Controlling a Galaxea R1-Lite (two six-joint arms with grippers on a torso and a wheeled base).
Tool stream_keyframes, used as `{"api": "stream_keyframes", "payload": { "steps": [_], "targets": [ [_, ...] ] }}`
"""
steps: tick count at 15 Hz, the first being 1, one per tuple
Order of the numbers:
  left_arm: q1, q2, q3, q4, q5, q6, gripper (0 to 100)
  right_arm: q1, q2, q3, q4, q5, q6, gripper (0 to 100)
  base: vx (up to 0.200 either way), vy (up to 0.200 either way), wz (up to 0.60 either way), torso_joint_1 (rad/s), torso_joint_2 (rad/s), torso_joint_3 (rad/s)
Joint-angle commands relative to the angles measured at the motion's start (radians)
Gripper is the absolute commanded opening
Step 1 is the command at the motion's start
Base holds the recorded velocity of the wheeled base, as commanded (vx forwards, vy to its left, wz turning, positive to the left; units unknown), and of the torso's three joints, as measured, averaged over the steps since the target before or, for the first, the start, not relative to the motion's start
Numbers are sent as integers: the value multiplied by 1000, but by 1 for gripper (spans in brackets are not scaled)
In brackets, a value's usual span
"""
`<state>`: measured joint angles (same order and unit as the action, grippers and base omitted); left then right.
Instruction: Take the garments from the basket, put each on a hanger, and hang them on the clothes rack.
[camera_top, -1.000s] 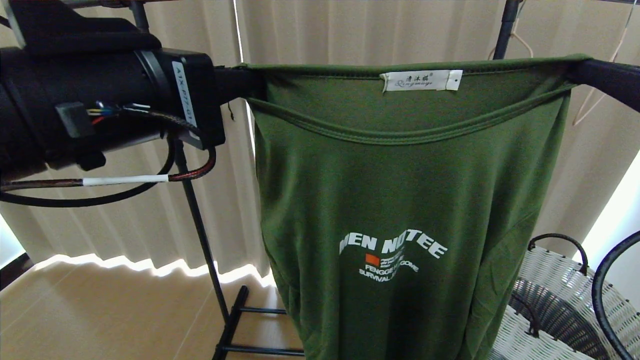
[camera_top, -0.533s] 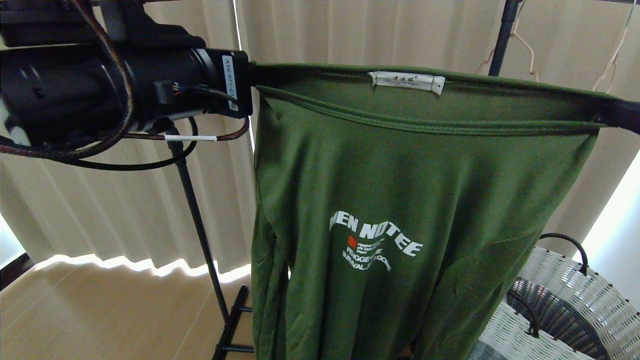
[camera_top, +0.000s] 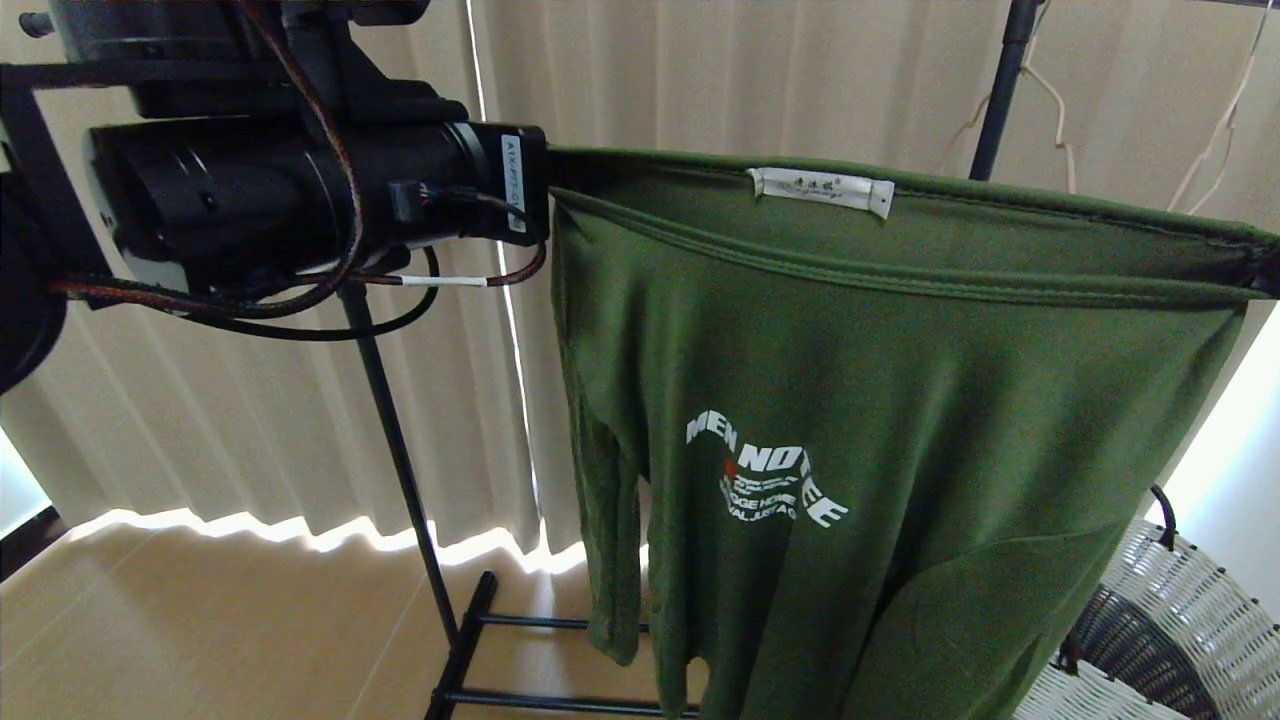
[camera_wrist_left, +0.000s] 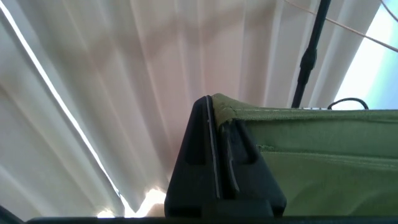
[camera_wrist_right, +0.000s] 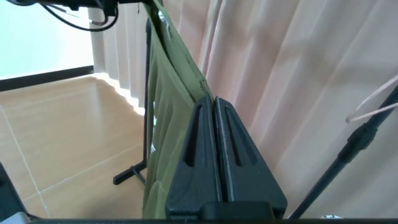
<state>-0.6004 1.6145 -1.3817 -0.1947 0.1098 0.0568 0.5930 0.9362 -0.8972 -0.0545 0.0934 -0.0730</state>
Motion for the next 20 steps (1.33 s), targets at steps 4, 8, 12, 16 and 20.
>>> {"api": "stream_keyframes", "payload": {
  "steps": [4,8,12,16,20],
  "targets": [
    [1,-99,76,11,-2,5,0,-55,62,-11,-25,-9,-1,0,0,0,0,0,0,0],
    [-4,-203,139,32,-32,18,0,-131,202,-14,-179,-9,1,0,0,0,0,0,0,0],
    [-42,-324,188,100,-145,40,0,-151,288,-25,-280,-9,2,0,0,0,0,0,0,0],
    [-70,-370,201,156,-233,41,0,-156,286,-26,-280,-9,2,0,0,0,0,0,0,0],
    [-70,-366,201,153,-233,60,0,-168,283,-37,-278,-8,2,0,0,0,0,0,0,0]
  ]
}}
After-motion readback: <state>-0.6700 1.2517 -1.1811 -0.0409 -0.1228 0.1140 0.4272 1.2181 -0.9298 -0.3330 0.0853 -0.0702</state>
